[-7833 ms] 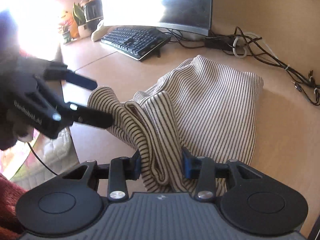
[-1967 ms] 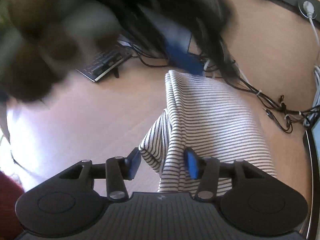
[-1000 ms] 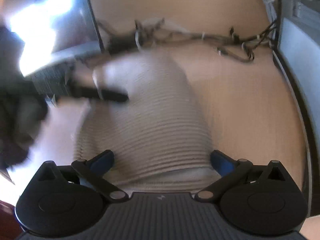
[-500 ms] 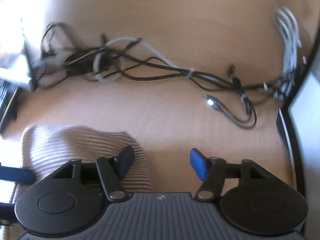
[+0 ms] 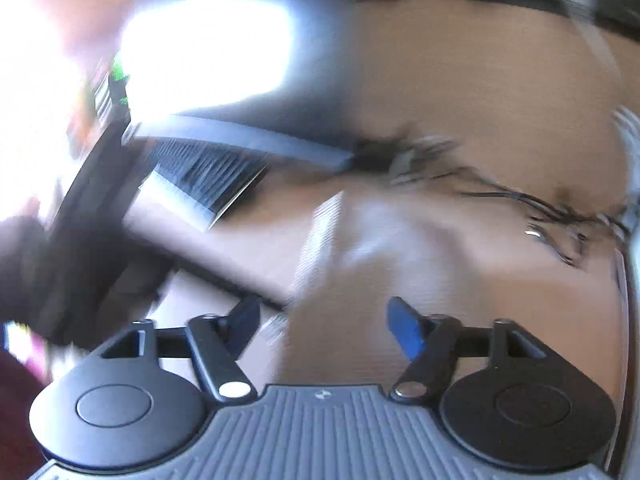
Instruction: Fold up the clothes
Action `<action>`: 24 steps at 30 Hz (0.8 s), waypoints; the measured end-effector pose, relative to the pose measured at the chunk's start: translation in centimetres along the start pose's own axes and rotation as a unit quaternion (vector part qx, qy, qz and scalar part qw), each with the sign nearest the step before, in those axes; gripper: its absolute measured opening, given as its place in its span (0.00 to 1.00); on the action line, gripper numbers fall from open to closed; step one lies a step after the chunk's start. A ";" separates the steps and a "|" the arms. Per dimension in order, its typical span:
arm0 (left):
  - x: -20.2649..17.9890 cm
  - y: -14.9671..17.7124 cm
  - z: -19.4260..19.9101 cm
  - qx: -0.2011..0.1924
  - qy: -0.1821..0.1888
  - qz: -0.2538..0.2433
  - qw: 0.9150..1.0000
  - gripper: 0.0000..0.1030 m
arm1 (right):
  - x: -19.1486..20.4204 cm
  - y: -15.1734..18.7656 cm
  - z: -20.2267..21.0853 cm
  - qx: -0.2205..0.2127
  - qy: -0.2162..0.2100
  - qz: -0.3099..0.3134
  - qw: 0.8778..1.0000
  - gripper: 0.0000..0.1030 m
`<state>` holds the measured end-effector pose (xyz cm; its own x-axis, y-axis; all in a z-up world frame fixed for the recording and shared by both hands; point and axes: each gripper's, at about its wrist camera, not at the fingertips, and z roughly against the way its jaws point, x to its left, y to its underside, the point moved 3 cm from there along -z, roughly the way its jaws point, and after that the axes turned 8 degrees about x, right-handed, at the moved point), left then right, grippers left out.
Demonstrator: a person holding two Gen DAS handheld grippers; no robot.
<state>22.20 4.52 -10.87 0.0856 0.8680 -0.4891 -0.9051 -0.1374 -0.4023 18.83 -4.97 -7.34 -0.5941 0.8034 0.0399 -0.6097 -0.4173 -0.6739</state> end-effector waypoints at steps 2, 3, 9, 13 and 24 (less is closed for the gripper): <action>-0.1 -0.1 -0.2 0.005 0.001 -0.001 1.000 0.28 | 3.1 1.5 -2.9 0.035 0.076 0.098 0.992 0.69; -0.1 -0.1 -0.2 0.005 0.004 -0.002 1.000 0.27 | 3.6 2.0 -3.8 0.041 0.109 0.130 0.985 0.61; -1.6 -0.1 0.6 0.000 0.037 -0.025 0.999 0.18 | -0.5 -0.9 -0.3 0.014 0.080 0.003 0.997 0.10; -4.2 0.3 -0.4 0.001 0.065 -0.057 0.996 0.20 | -2.7 -3.3 2.4 -0.018 0.013 -0.101 0.995 0.11; -1.4 3.0 -0.1 0.029 0.055 -0.044 0.997 0.35 | -0.2 2.8 -2.5 0.082 0.012 -0.105 0.991 0.11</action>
<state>19.39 2.83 -11.45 0.2085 0.8179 -0.5363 -0.9142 -0.0319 -0.4040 18.50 -5.24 -11.08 -0.4339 0.8888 0.1478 -0.7966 -0.3018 -0.5238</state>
